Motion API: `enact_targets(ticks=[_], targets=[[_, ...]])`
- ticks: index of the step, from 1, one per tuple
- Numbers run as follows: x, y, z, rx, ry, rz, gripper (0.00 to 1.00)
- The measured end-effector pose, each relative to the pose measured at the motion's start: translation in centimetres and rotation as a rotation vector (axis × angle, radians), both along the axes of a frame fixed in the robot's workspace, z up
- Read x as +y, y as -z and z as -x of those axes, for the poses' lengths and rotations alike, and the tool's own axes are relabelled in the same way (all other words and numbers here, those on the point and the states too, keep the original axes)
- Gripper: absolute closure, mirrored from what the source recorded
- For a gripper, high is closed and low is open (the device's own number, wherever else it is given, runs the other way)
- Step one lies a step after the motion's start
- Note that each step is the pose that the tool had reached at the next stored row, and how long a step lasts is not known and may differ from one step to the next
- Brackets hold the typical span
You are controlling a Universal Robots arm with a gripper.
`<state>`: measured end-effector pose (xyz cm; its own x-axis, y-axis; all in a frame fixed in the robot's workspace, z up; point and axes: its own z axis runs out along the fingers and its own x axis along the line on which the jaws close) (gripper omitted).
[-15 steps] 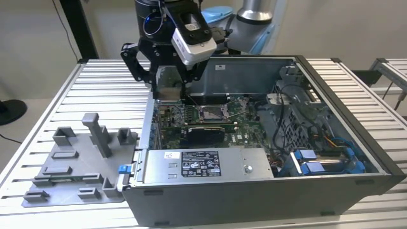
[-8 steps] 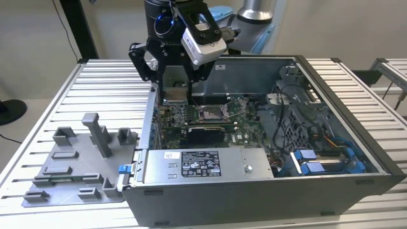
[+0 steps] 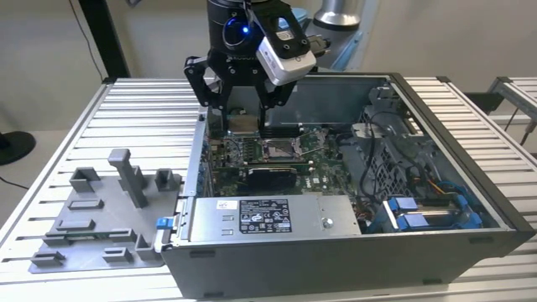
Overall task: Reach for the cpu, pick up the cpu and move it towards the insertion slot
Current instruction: 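Pick up the cpu and move it towards the insertion slot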
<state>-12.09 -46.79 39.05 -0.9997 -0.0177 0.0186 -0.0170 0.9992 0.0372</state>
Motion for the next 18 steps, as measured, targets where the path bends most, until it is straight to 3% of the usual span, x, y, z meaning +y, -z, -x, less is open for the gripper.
enact_targets(ticks=[10, 18], targets=[[0.01, 0.00, -0.45, 0.0000, 0.000, 0.0000, 1.00], [0.00, 0.00, -2.42, 0.0003, 0.000, 0.0000, 1.00]])
